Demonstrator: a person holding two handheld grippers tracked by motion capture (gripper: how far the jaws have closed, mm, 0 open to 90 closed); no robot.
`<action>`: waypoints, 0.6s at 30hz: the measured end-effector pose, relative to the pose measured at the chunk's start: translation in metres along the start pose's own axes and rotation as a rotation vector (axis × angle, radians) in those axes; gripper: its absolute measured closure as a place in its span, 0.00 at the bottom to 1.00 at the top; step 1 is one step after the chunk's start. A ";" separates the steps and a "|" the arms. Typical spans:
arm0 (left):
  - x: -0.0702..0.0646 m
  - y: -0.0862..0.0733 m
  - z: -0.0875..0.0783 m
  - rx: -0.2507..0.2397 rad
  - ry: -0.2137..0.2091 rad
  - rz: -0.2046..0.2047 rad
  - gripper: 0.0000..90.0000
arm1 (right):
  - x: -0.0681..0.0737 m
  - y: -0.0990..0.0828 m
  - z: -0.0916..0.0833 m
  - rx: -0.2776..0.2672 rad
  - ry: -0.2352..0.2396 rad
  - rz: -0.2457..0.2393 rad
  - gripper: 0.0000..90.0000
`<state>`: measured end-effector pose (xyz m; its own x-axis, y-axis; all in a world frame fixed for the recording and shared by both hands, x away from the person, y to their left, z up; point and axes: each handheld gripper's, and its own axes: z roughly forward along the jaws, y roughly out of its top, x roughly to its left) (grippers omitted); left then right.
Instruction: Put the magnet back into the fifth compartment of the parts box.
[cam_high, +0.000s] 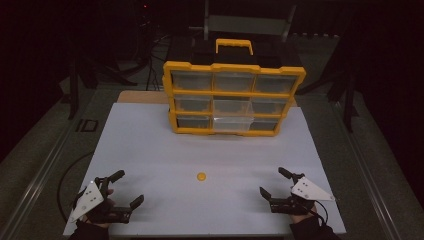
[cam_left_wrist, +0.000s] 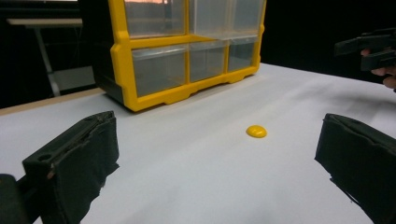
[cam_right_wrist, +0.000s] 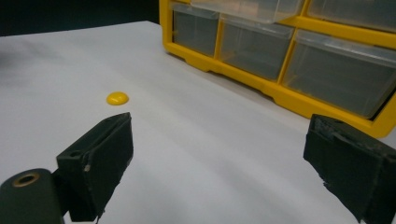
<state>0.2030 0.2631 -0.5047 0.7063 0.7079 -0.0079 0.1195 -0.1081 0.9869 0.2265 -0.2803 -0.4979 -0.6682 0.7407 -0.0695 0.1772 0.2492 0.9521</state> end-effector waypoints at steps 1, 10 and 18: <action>0.000 0.000 0.000 0.003 0.004 0.002 0.00 | 0.000 0.000 0.000 0.007 -0.004 0.000 0.09; 0.000 -0.001 0.002 0.041 -0.014 0.000 0.00 | 0.000 0.000 -0.001 0.006 0.001 0.006 0.09; 0.000 -0.001 0.003 0.051 -0.002 -0.012 0.00 | -0.001 0.003 0.002 0.020 0.009 -0.003 0.09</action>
<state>0.2051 0.2615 -0.5065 0.7061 0.7078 -0.0198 0.1634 -0.1356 0.9772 0.2296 -0.2790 -0.4952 -0.6756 0.7340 -0.0698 0.1895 0.2644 0.9456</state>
